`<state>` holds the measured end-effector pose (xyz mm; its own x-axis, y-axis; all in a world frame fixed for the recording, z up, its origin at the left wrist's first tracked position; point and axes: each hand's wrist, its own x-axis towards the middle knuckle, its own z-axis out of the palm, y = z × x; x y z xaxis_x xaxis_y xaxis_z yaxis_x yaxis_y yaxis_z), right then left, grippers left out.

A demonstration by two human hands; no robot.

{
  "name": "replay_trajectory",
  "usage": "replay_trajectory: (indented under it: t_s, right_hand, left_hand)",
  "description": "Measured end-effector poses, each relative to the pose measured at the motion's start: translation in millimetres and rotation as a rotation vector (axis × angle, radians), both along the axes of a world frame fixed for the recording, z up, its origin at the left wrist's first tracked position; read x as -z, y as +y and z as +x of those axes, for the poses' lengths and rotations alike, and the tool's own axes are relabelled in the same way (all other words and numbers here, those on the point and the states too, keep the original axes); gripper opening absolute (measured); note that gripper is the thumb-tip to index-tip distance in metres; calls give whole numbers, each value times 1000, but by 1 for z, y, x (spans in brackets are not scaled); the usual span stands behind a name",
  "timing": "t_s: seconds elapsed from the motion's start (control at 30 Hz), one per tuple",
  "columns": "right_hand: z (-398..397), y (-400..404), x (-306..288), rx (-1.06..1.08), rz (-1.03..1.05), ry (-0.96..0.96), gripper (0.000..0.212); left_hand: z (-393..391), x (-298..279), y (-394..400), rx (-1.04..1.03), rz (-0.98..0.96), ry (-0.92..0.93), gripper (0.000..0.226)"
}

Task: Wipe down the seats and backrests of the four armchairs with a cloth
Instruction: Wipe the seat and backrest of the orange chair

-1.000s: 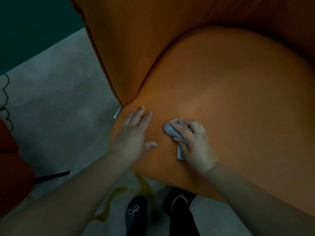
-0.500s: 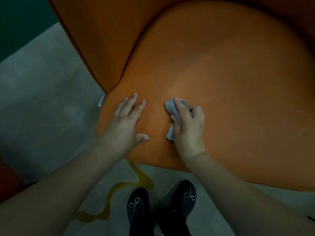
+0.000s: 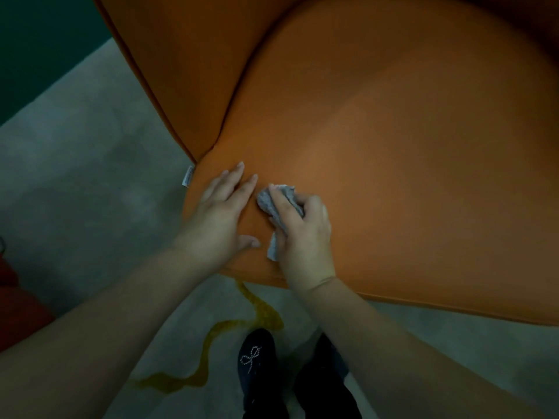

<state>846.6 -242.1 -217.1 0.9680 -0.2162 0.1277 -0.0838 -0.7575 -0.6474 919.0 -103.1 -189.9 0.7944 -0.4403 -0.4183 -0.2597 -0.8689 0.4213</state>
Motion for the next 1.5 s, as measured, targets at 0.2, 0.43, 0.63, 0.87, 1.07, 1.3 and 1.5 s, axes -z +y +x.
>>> replay_trajectory:
  t_s: [0.2,0.43,0.63,0.87,1.07,1.3,1.5]
  right_hand:
    - [-15,-105,11,305,-67,57,49]
    - [-13,-88,2,11,-95,67,54]
    - [-31,-155,2,159,-136,91,51]
    - [-45,-231,4,508,-117,78,48]
    - [-35,-192,1,251,-87,80,53]
    - [-60,-254,2,422,-89,122,50]
    - [-50,-204,-14,222,115,265,44]
  left_hand:
    - [-9,0,-3,20,-2,-30,109]
    - [-13,-1,-41,83,-15,-66,107]
    - [-14,-7,-67,136,31,-84,106]
    - [-17,-8,-89,192,68,-88,106]
    - [-21,-9,-97,207,94,-121,105]
    - [-20,-8,-128,250,92,-116,105]
    - [-17,-25,-141,244,154,-85,95]
